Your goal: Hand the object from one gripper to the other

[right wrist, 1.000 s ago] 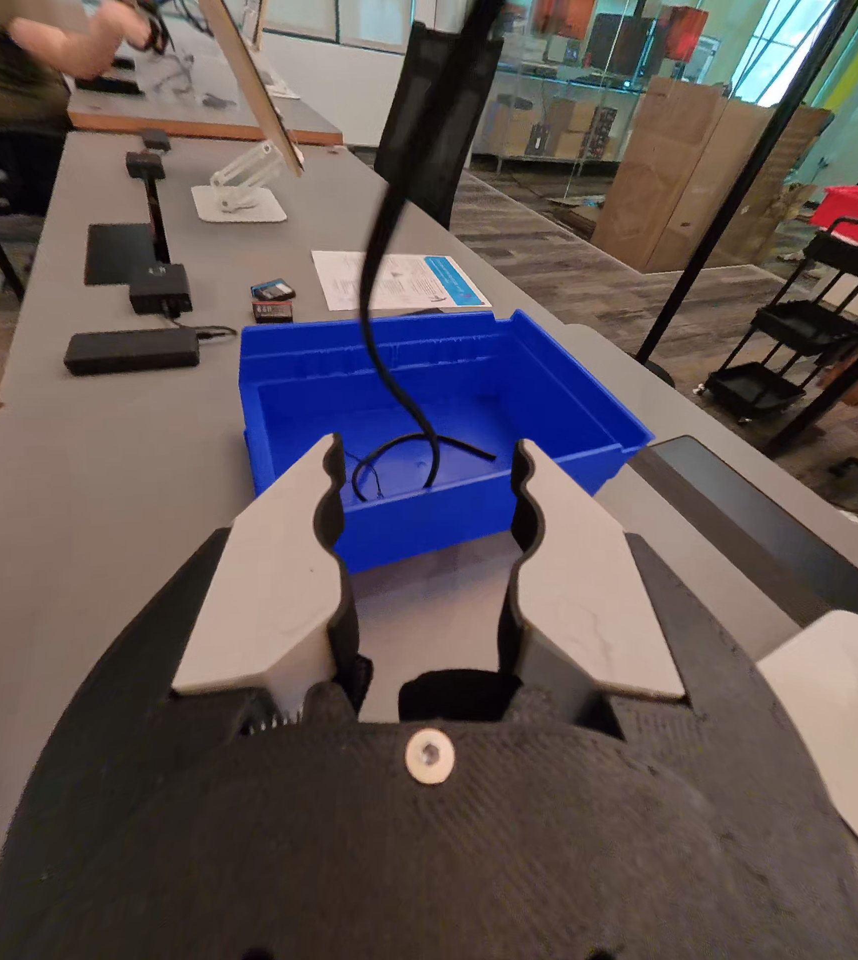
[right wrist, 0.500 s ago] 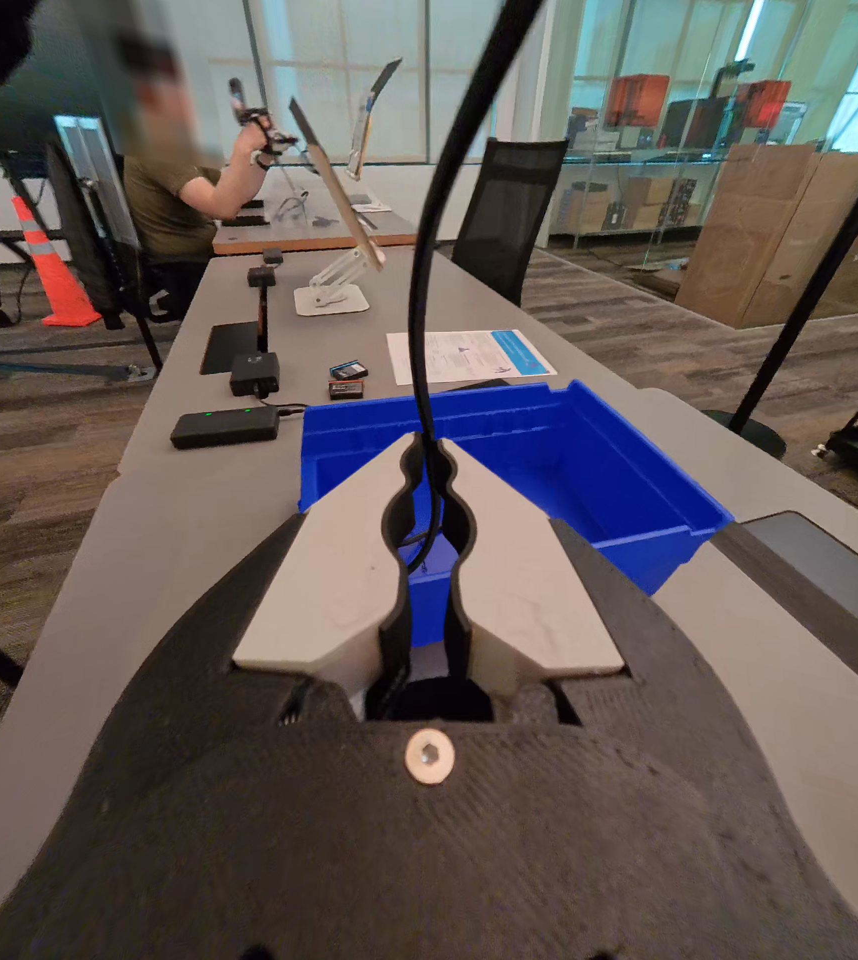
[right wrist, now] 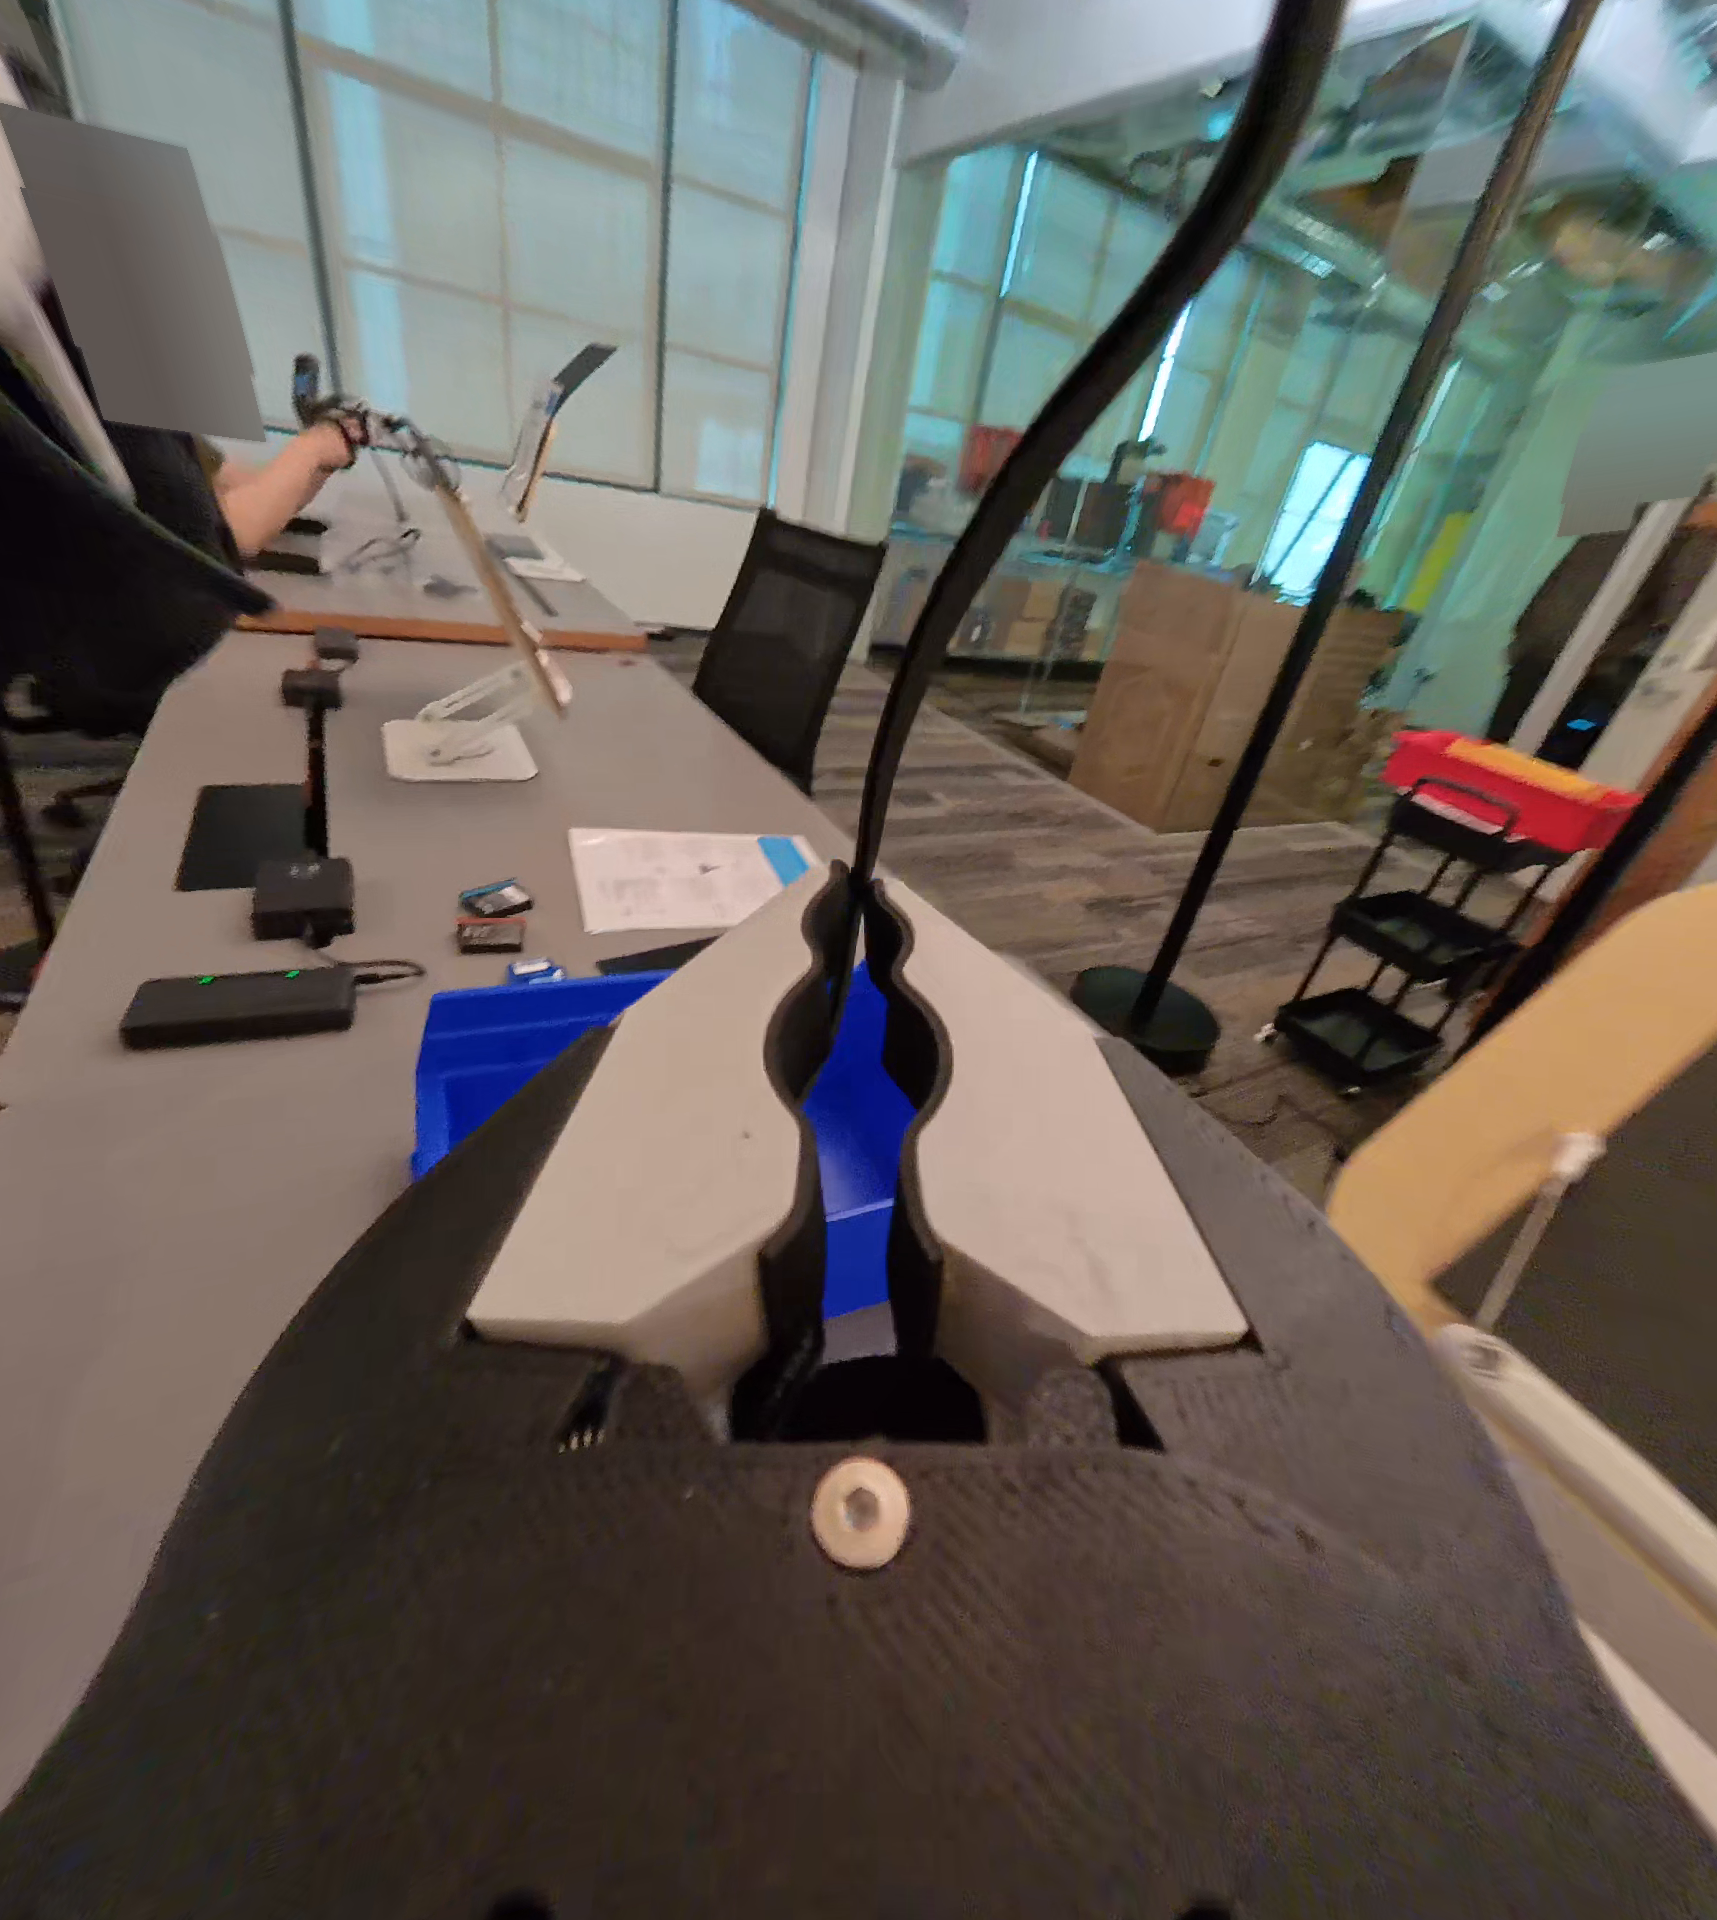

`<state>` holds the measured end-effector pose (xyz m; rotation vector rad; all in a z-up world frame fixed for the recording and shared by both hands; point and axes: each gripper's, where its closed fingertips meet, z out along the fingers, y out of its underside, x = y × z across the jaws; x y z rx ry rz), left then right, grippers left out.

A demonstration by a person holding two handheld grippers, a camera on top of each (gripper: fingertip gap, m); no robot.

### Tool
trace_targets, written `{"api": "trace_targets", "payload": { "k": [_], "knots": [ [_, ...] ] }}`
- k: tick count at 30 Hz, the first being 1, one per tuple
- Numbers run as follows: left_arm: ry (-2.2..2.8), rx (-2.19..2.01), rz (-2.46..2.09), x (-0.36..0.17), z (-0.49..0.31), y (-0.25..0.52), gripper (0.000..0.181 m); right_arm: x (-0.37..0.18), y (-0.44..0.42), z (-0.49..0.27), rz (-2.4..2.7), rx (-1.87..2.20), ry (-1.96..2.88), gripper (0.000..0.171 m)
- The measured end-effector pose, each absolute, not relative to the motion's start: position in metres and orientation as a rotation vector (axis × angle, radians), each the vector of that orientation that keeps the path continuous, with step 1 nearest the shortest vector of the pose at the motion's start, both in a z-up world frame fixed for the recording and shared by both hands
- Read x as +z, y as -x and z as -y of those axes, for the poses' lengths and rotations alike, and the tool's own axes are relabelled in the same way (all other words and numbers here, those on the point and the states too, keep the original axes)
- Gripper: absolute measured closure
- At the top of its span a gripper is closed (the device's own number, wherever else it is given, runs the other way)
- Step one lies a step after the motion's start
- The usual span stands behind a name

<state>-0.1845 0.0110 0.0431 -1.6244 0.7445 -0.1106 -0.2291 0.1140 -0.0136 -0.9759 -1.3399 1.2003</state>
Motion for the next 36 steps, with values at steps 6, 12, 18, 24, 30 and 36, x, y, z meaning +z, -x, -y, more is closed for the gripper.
{"api": "trace_targets", "payload": {
  "k": [6, 12, 18, 24, 30, 36],
  "knots": [
    [1.882, -0.105, -0.877, -0.026, -0.03, 0.19, 0.179, 0.033, 0.169, -0.141, 1.238, 1.069, 0.95, 0.171],
    [2.071, -0.137, -0.987, -0.099, -0.059, 0.19, 0.179, 0.046, 0.132, -0.146, 1.252, 0.907, 0.943, 0.171],
    [2.156, -0.305, -0.98, -0.133, -0.072, 0.178, 0.172, 0.034, 0.109, -0.15, 1.257, 0.839, 0.976, 0.171],
    [2.152, -0.421, -0.964, -0.135, -0.077, 0.166, 0.139, 0.027, 0.092, -0.152, 1.254, 0.8, 0.983, 0.171],
    [1.931, -0.589, -0.814, -0.088, -0.096, 0.129, 0.098, 0.022, 0.095, -0.142, 1.287, 0.812, 0.962, 0.171],
    [1.792, -0.763, -0.73, -0.075, -0.111, 0.078, 0.053, 0.013, 0.106, -0.132, 1.326, 0.72, 0.933, 0.171]
  ]
}}
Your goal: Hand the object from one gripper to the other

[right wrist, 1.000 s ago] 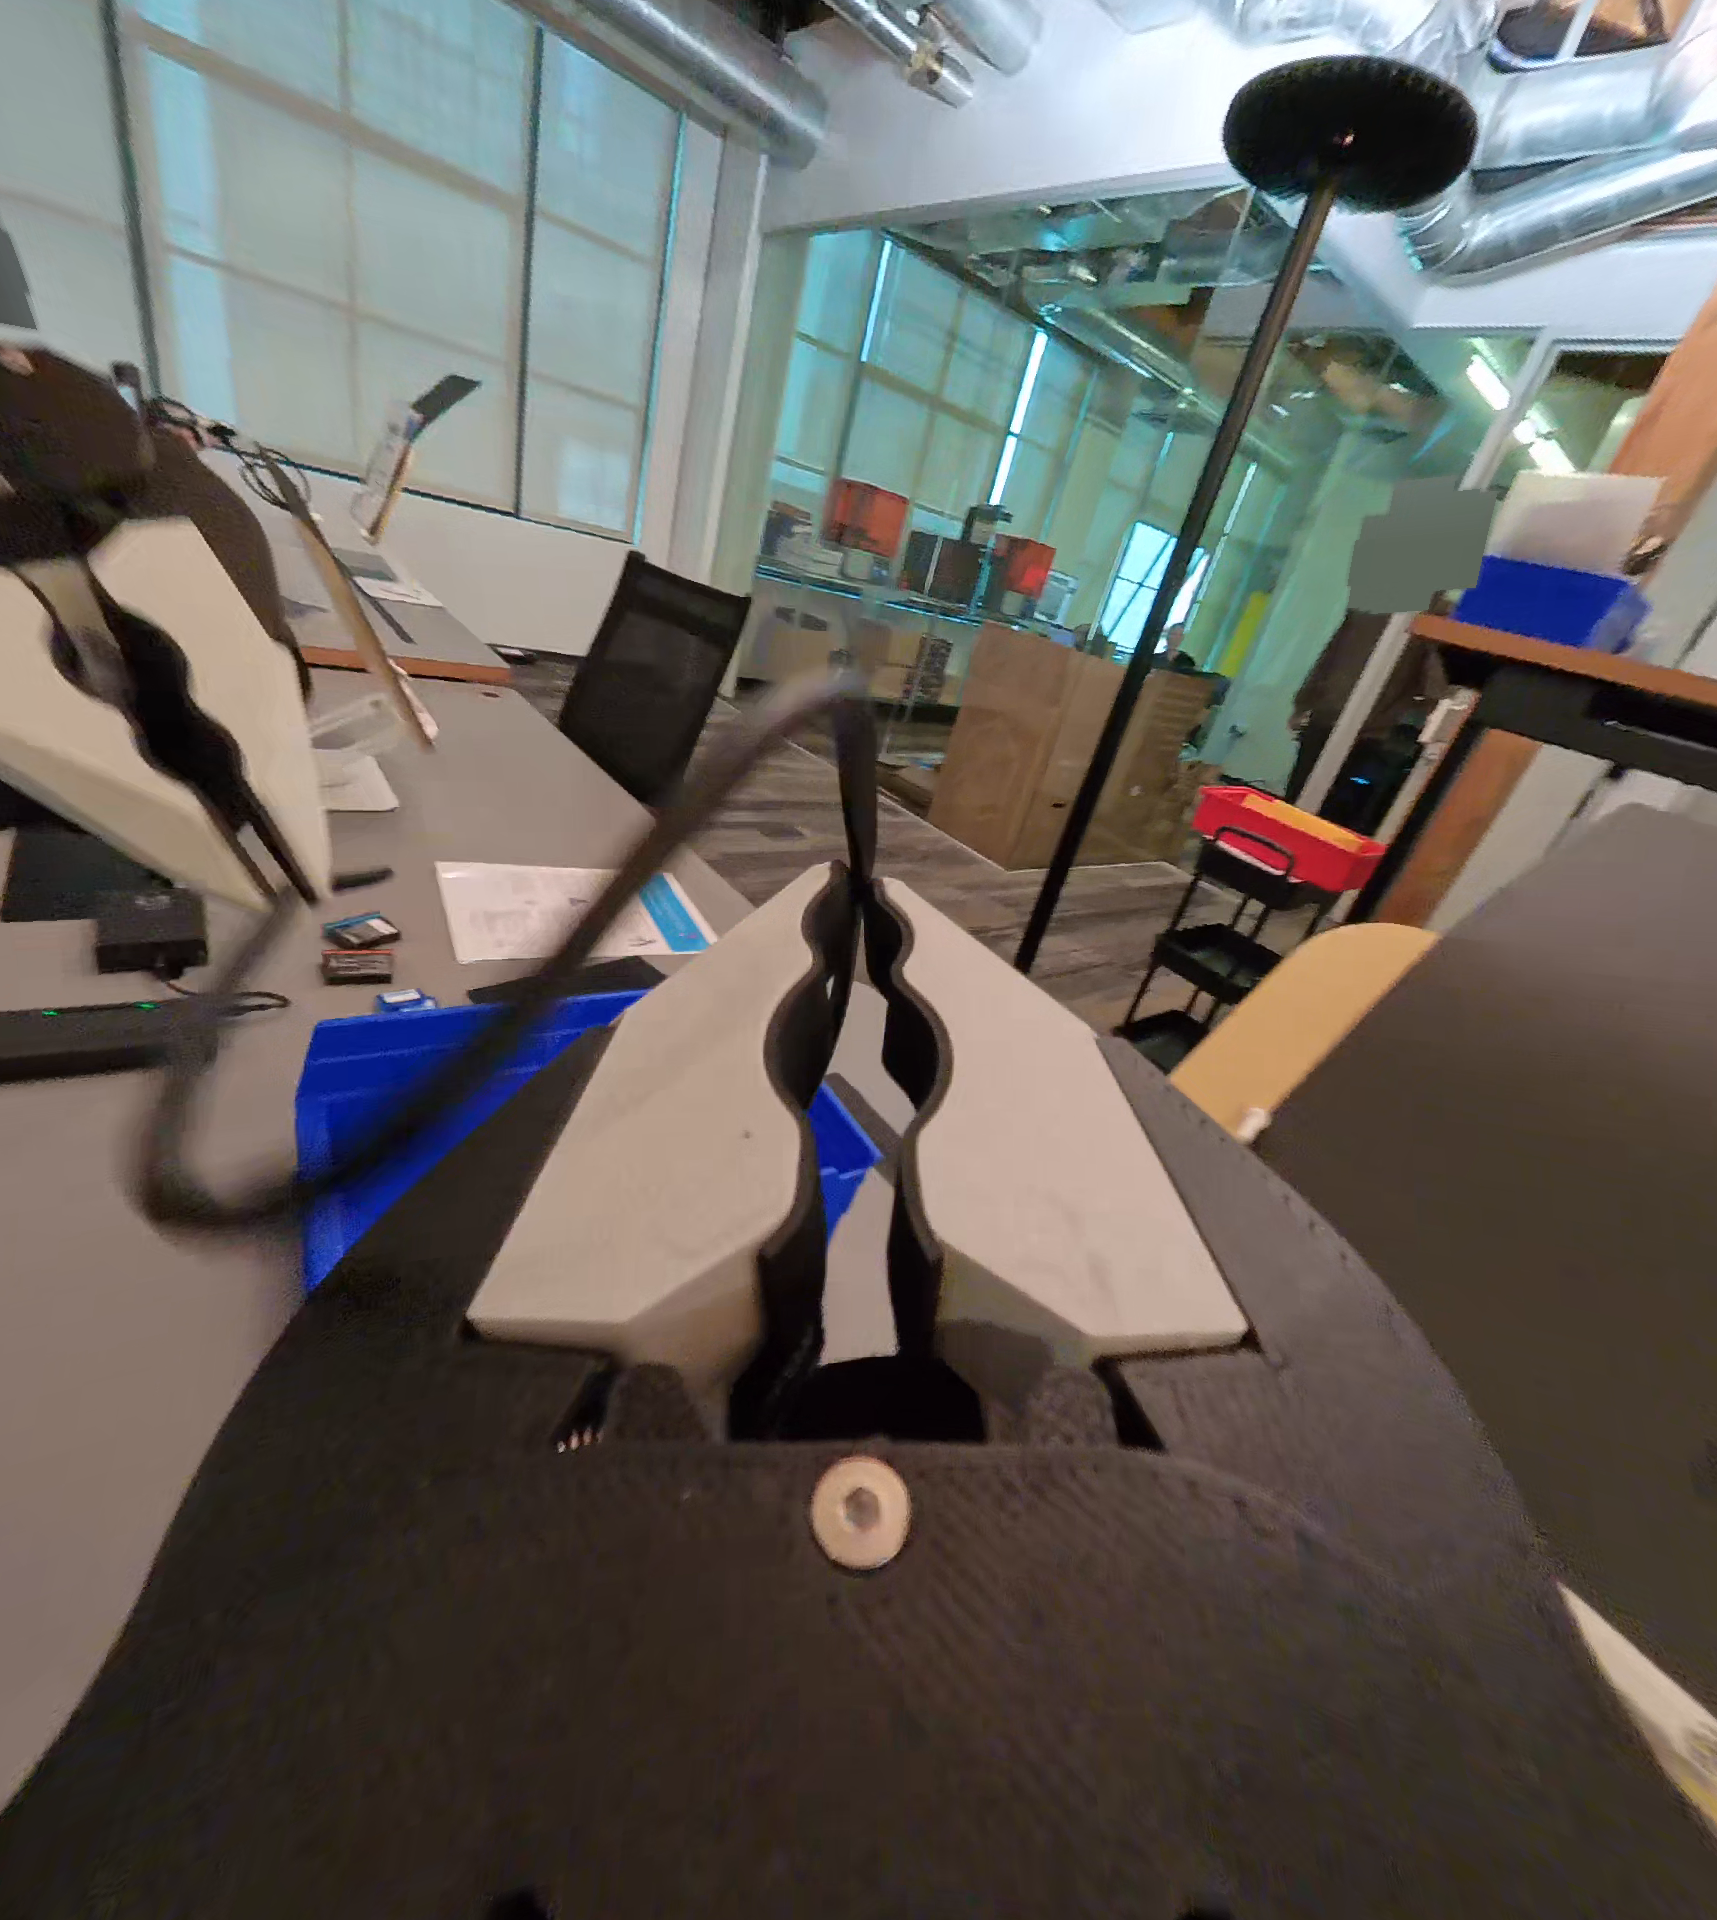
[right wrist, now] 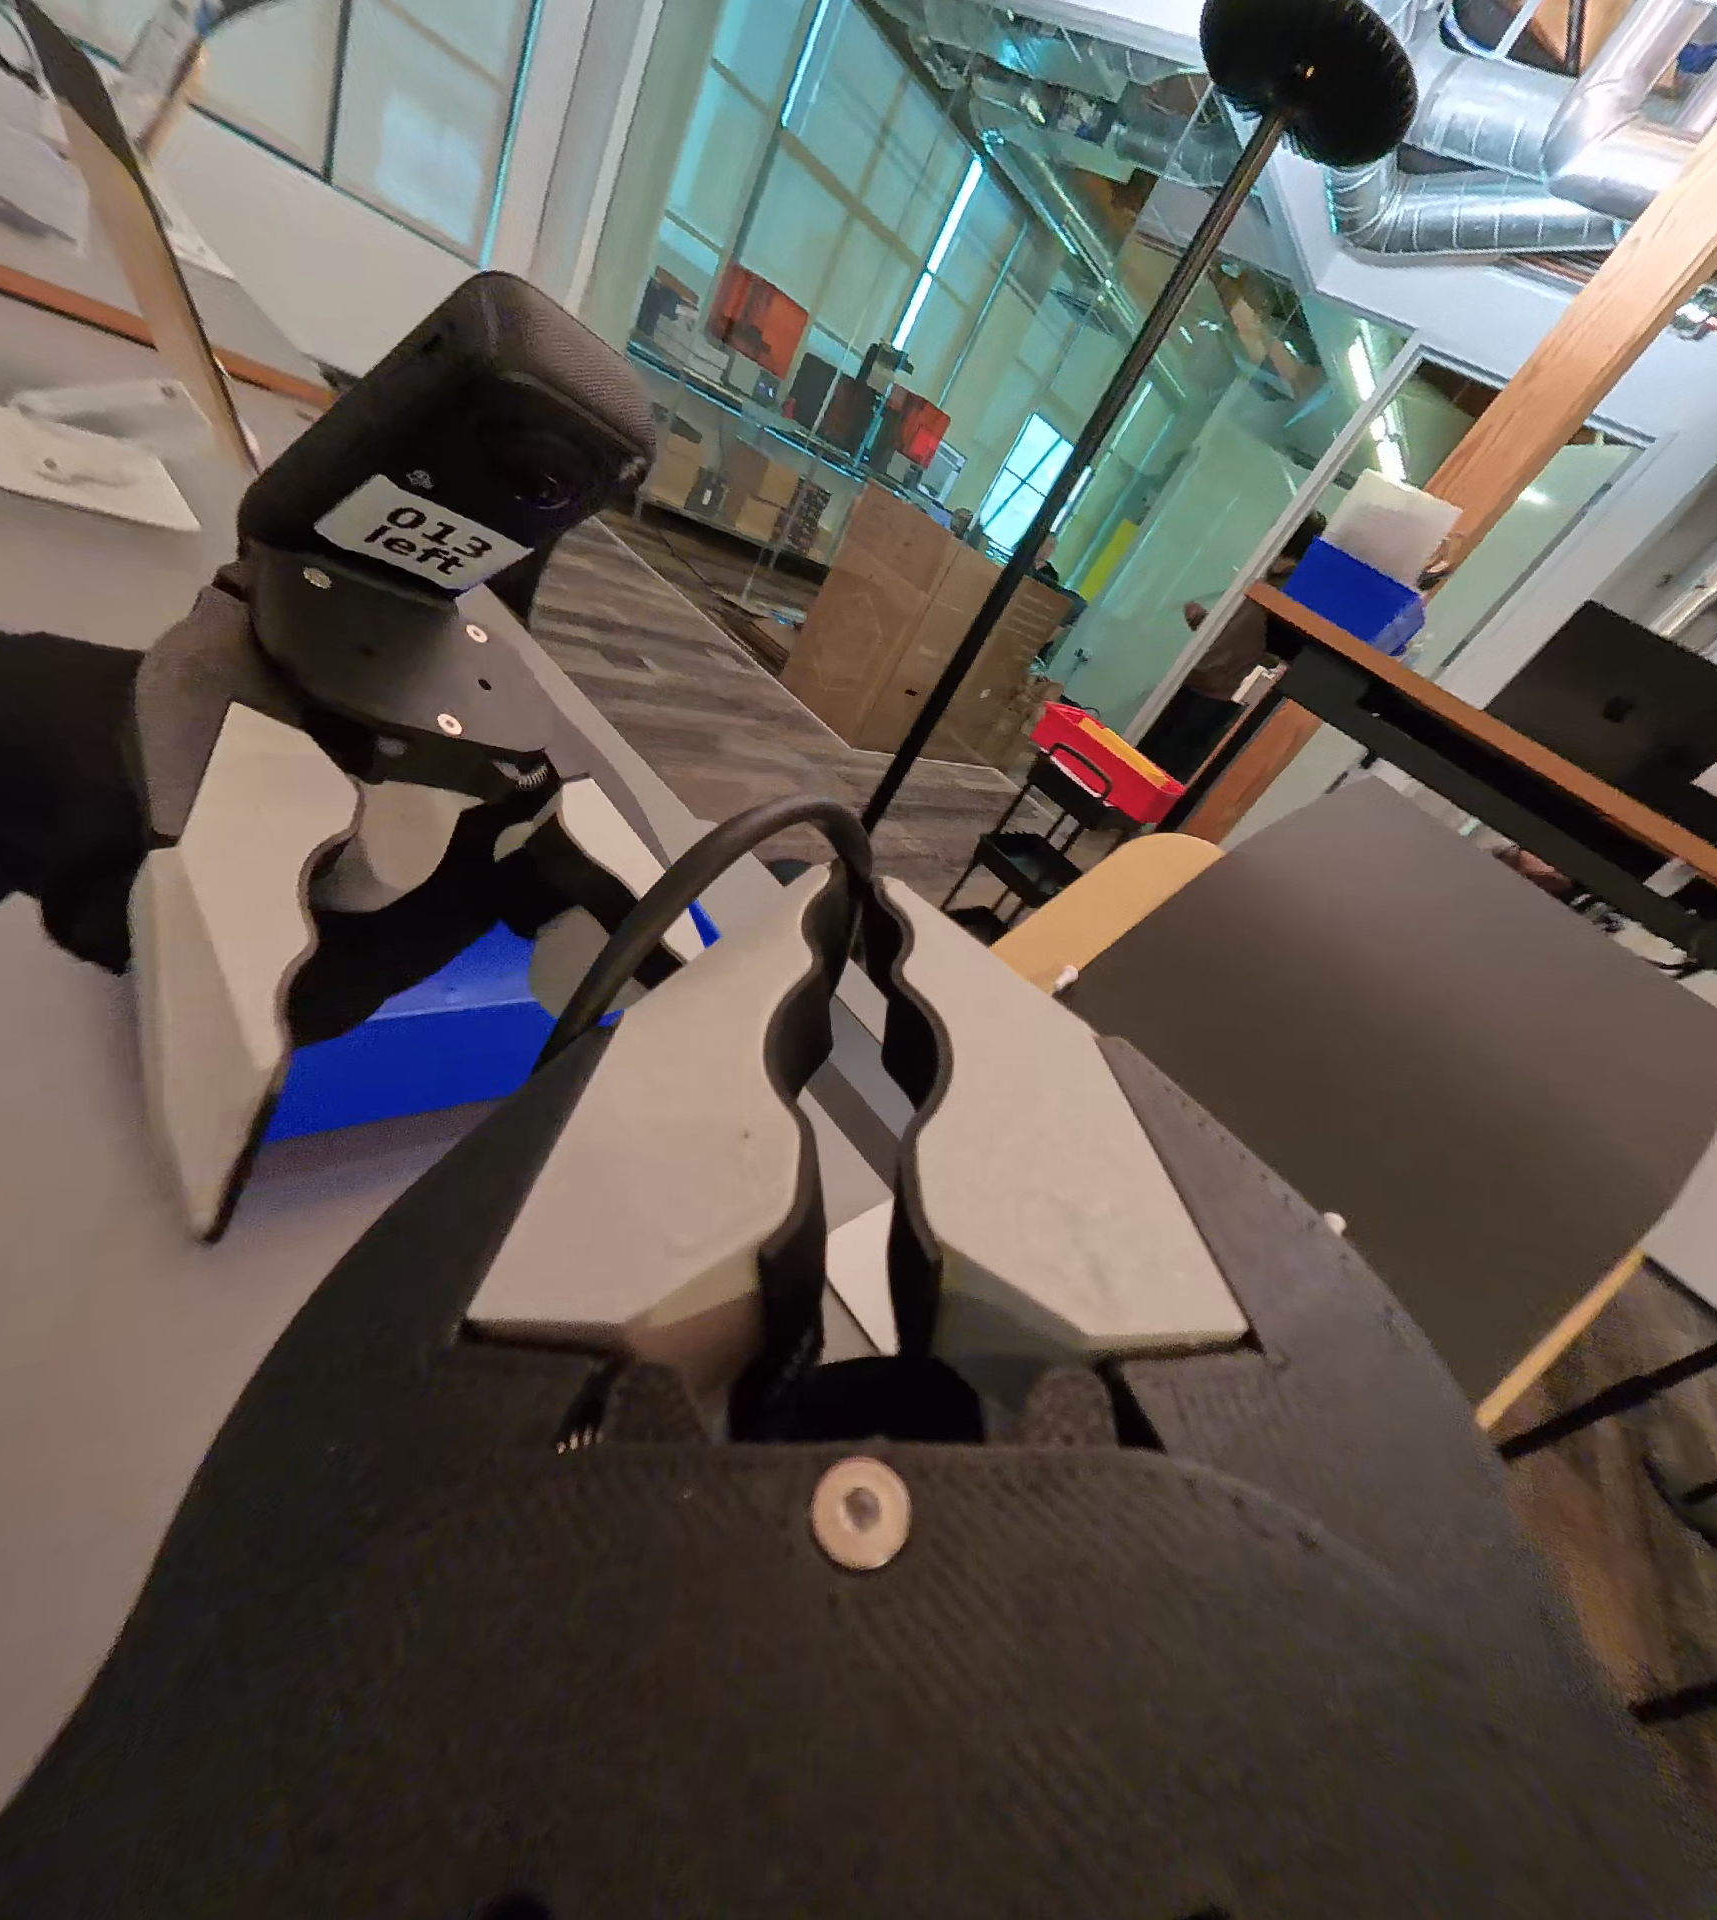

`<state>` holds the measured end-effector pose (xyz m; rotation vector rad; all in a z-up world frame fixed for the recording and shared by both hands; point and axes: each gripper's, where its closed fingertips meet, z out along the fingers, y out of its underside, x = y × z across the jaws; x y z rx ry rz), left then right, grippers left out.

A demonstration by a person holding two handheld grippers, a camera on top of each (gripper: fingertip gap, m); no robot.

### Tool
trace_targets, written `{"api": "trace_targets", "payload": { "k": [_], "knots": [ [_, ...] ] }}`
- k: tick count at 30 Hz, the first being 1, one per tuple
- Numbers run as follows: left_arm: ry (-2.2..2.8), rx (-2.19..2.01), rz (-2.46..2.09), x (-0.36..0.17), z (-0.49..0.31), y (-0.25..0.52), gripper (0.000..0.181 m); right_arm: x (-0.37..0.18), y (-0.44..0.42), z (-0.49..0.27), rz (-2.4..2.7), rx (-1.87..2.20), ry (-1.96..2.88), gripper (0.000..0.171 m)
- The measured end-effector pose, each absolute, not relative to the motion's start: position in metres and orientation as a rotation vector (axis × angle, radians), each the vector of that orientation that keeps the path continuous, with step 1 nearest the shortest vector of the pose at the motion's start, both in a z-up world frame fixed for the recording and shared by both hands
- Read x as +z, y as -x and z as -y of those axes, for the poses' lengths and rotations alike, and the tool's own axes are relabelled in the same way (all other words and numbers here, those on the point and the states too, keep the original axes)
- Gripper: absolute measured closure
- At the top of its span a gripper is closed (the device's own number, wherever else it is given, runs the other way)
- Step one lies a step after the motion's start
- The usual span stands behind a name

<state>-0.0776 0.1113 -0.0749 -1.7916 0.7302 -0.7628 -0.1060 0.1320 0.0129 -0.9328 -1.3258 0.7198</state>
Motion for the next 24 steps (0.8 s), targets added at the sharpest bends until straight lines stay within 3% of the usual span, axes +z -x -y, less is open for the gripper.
{"api": "trace_targets", "payload": {
  "k": [4, 9, 11, 15, 19, 21, 24],
  "knots": [
    [1.773, -0.727, -0.641, -0.082, -0.13, 0.069, 0.023, 0.005, 0.112, -0.129, 1.343, 0.654, 0.922, 0.171],
    [1.736, -0.724, -0.659, -0.079, -0.129, 0.063, 0.024, -0.001, 0.12, -0.123, 1.356, 0.647, 0.918, 0.171],
    [1.728, -0.726, -0.675, -0.08, -0.128, 0.059, 0.041, -0.003, 0.122, -0.12, 1.364, 0.66, 0.916, 0.171],
    [1.724, -0.784, -0.675, -0.081, -0.124, 0.056, 0.099, -0.004, 0.124, -0.119, 1.365, 0.647, 0.918, 0.171],
    [1.722, -0.81, -0.659, -0.083, -0.125, 0.056, 0.125, -0.006, 0.125, -0.119, 1.364, 0.635, 0.925, 0.171],
    [1.718, -0.826, -0.65, -0.083, -0.126, 0.056, 0.117, -0.006, 0.126, -0.119, 1.362, 0.633, 0.93, 0.171],
    [1.716, -0.869, -0.637, -0.082, -0.126, 0.053, 0.069, -0.007, 0.126, -0.124, 1.339, 0.623, 0.953, 0.171]
  ]
}}
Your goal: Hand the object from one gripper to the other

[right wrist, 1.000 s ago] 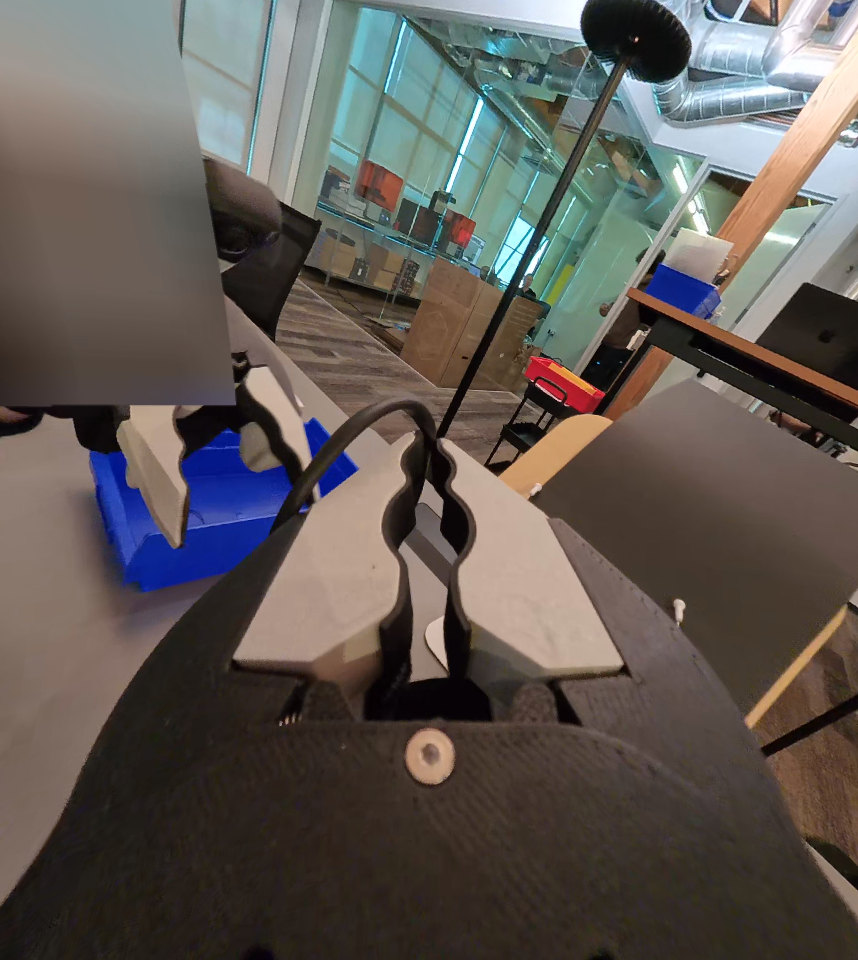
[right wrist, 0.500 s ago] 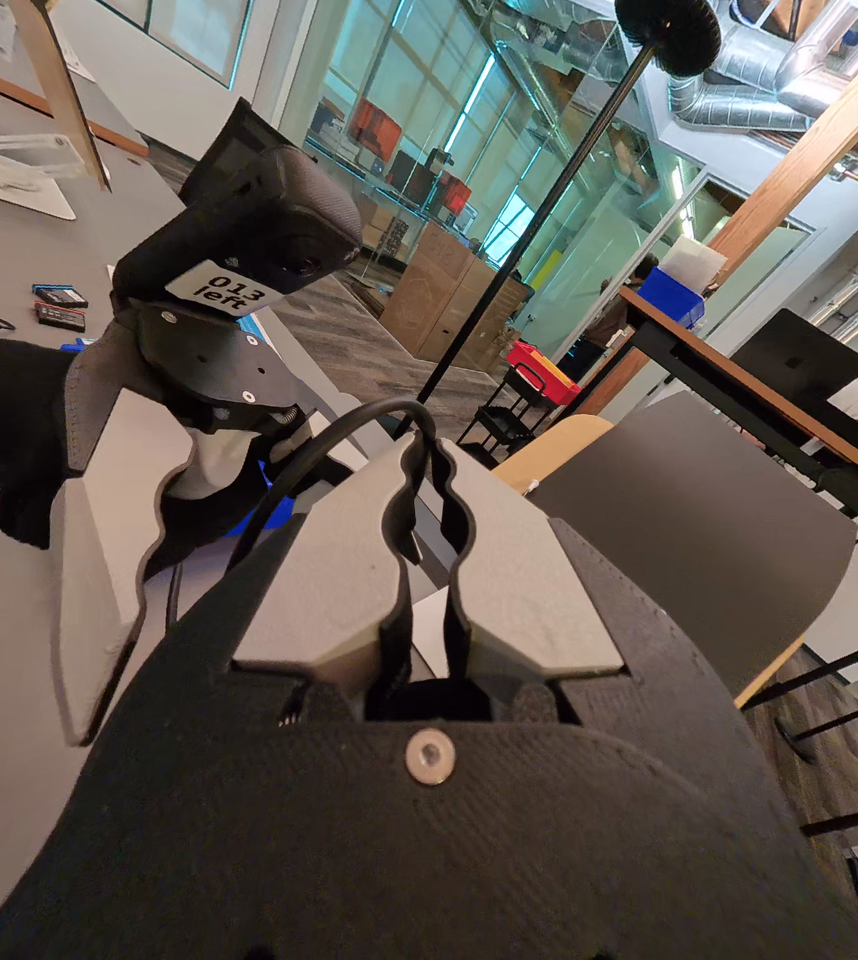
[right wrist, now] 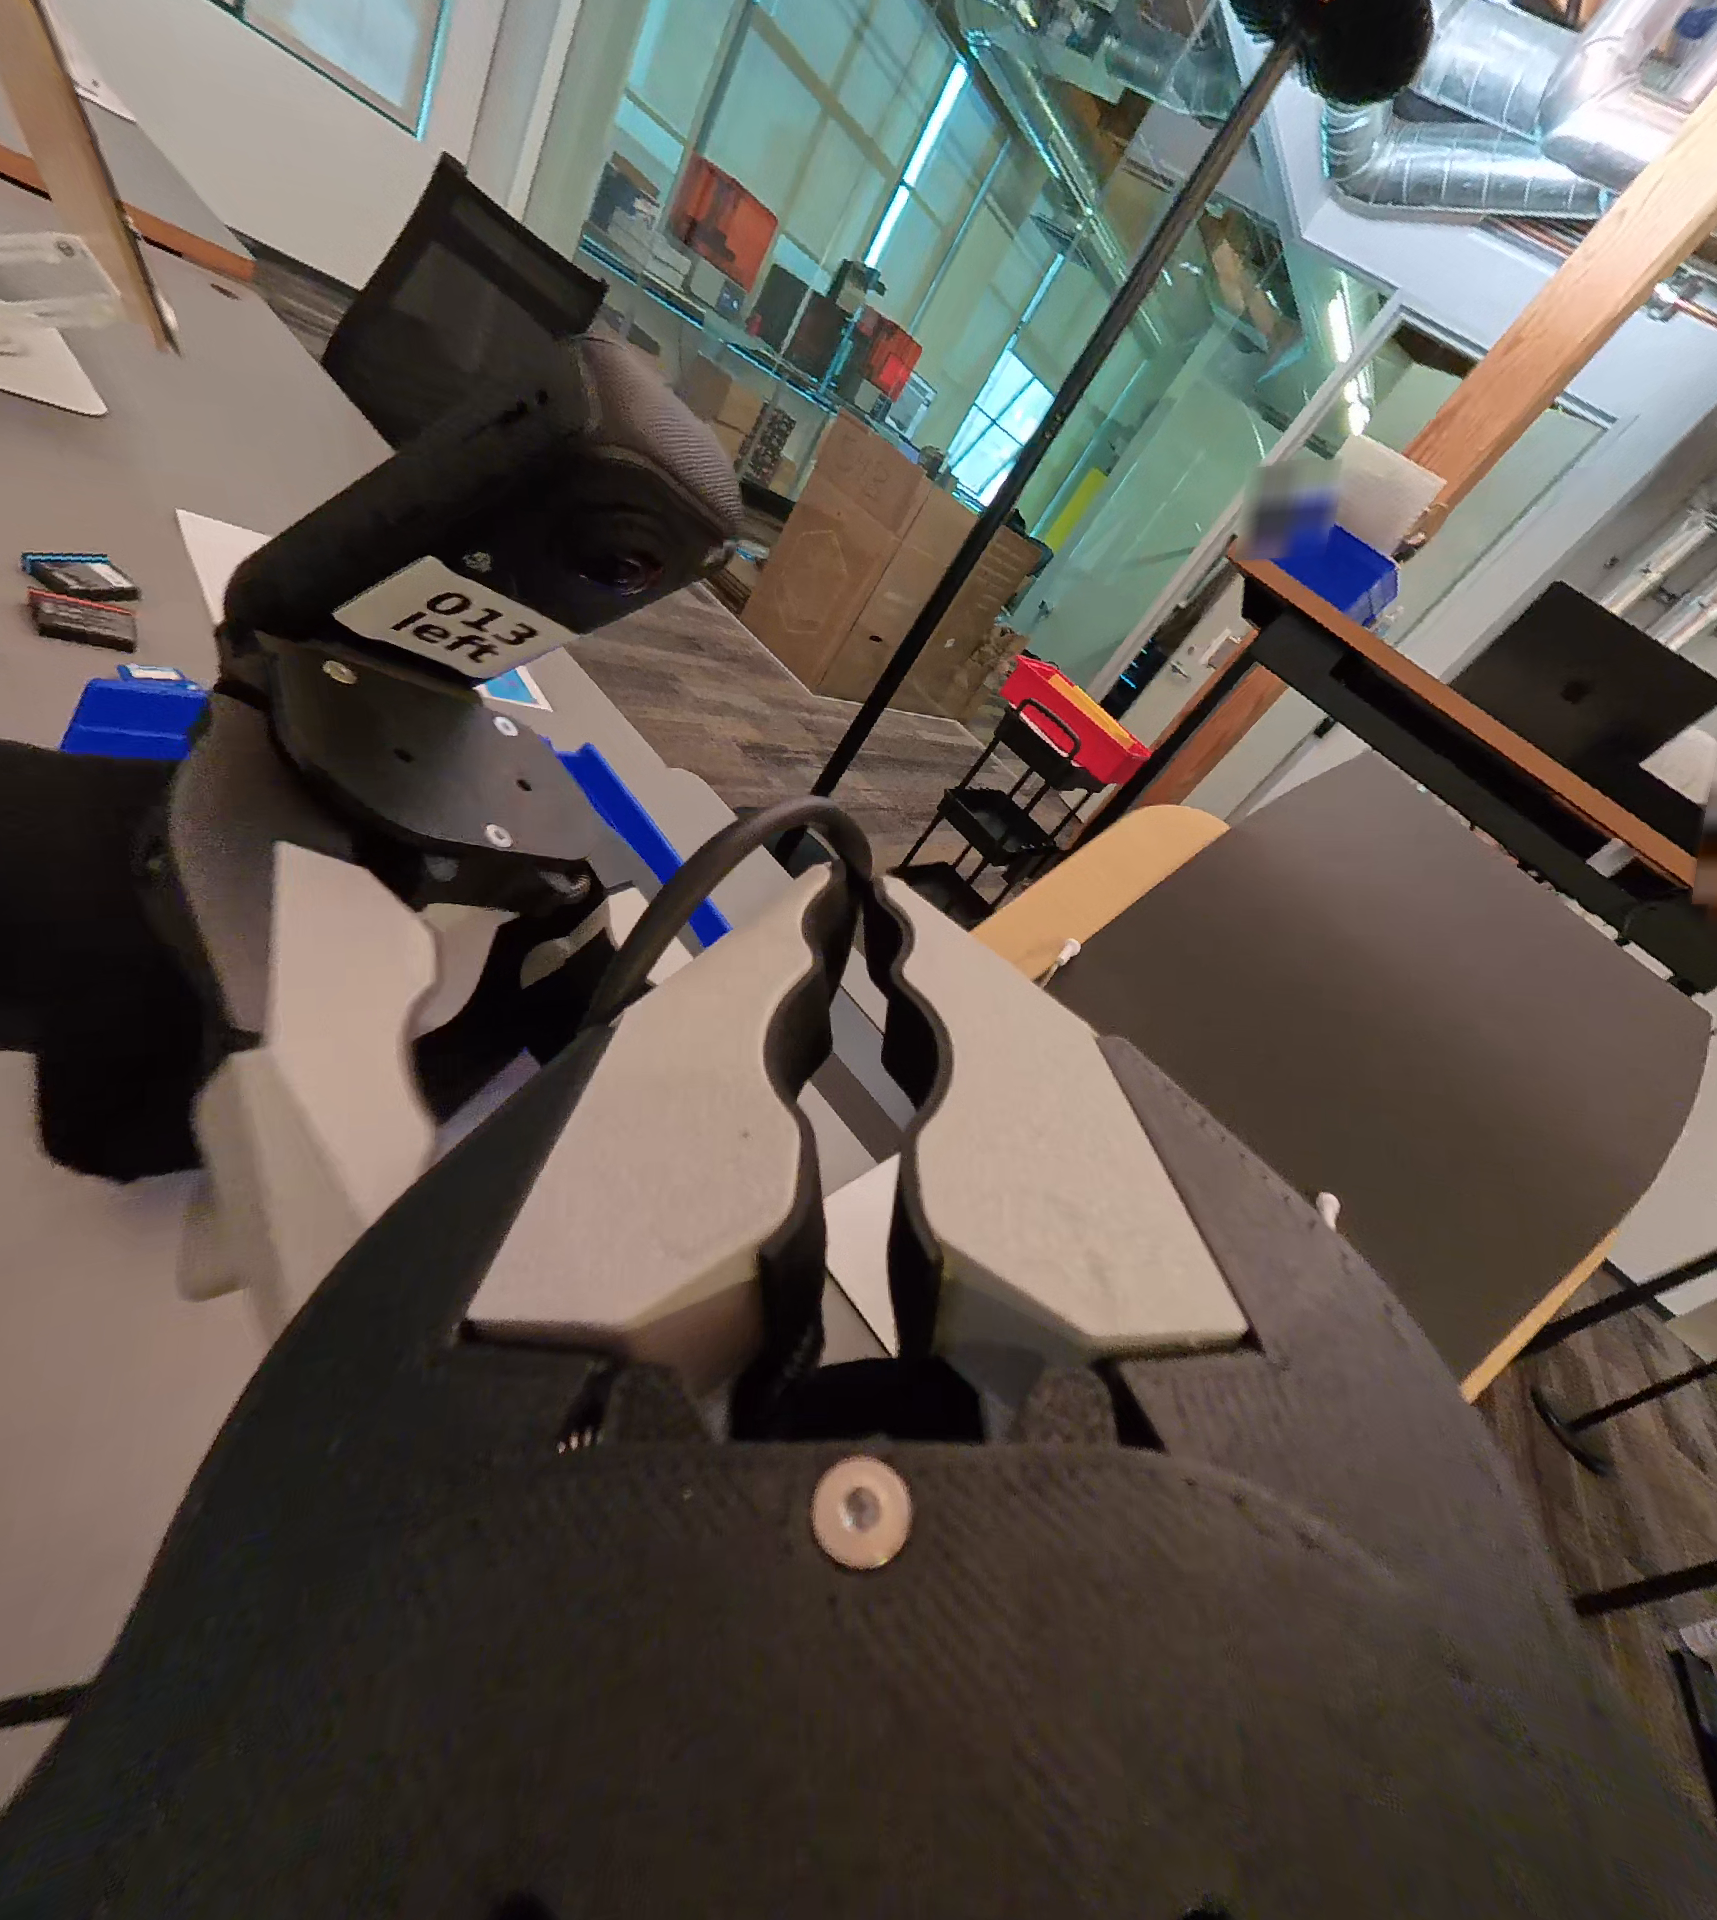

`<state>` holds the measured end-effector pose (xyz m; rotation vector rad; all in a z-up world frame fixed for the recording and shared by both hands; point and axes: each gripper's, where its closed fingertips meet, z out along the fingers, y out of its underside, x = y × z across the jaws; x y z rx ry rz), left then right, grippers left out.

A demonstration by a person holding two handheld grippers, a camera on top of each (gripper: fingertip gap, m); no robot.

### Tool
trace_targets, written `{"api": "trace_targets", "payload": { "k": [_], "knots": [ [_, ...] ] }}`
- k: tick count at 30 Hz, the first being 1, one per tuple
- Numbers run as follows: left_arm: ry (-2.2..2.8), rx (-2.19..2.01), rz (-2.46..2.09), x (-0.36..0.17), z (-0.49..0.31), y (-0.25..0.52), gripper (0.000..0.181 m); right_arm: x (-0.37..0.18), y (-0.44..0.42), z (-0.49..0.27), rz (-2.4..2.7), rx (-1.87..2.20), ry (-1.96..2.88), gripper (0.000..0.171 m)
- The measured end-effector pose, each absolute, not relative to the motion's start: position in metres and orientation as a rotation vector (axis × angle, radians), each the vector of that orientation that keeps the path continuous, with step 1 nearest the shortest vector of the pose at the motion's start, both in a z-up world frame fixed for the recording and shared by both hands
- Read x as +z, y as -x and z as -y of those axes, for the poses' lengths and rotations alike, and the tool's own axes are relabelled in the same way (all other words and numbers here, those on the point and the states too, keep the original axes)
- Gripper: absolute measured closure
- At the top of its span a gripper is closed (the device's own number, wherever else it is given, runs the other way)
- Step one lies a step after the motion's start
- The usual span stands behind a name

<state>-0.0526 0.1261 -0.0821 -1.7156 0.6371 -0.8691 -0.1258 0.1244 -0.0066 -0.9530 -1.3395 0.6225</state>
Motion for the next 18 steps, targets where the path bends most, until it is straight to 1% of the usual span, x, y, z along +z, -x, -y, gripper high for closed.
{"api": "trace_targets", "payload": {
  "k": [1, 2, 5, 6, 7, 8, 9, 12, 13, 15, 17, 18],
  "knots": [
    [1.715, -0.871, -0.647, -0.084, -0.126, 0.051, 0.059, -0.006, 0.125, -0.128, 1.321, 0.619, 0.966, 0.171],
    [1.718, -0.868, -0.66, -0.085, -0.125, 0.048, 0.056, -0.005, 0.124, -0.131, 1.305, 0.617, 0.975, 0.171],
    [1.73, -0.854, -0.667, -0.09, -0.126, 0.041, 0.057, -0.003, 0.121, -0.138, 1.269, 0.585, 0.998, 0.171],
    [1.741, -0.839, -0.663, -0.093, -0.128, 0.04, 0.062, -0.003, 0.121, -0.138, 1.264, 0.586, 1.0, 0.171],
    [1.753, -0.82, -0.662, -0.096, -0.13, 0.04, 0.07, -0.003, 0.122, -0.139, 1.262, 0.583, 1.003, 0.171],
    [1.757, -0.808, -0.67, -0.099, -0.13, 0.04, 0.085, -0.003, 0.121, -0.139, 1.259, 0.579, 1.004, 0.171],
    [1.757, -0.801, -0.669, -0.1, -0.131, 0.04, 0.094, -0.002, 0.121, -0.138, 1.256, 0.583, 1.003, 0.171],
    [1.739, -0.827, -0.682, -0.1, -0.128, 0.039, 0.142, -0.002, 0.122, -0.136, 1.258, 0.59, 0.999, 0.171],
    [1.738, -0.84, -0.697, -0.1, -0.126, 0.038, 0.154, -0.002, 0.122, -0.136, 1.259, 0.592, 0.997, 0.171],
    [1.736, -0.821, -0.711, -0.102, -0.125, 0.039, 0.172, -0.001, 0.121, -0.135, 1.259, 0.601, 0.993, 0.171],
    [1.727, -0.826, -0.725, -0.101, -0.123, 0.039, 0.179, 0.001, 0.119, -0.136, 1.258, 0.609, 0.99, 0.171],
    [1.72, -0.815, -0.723, -0.1, -0.124, 0.04, 0.179, 0.003, 0.119, -0.135, 1.257, 0.623, 0.986, 0.171]
  ]
}}
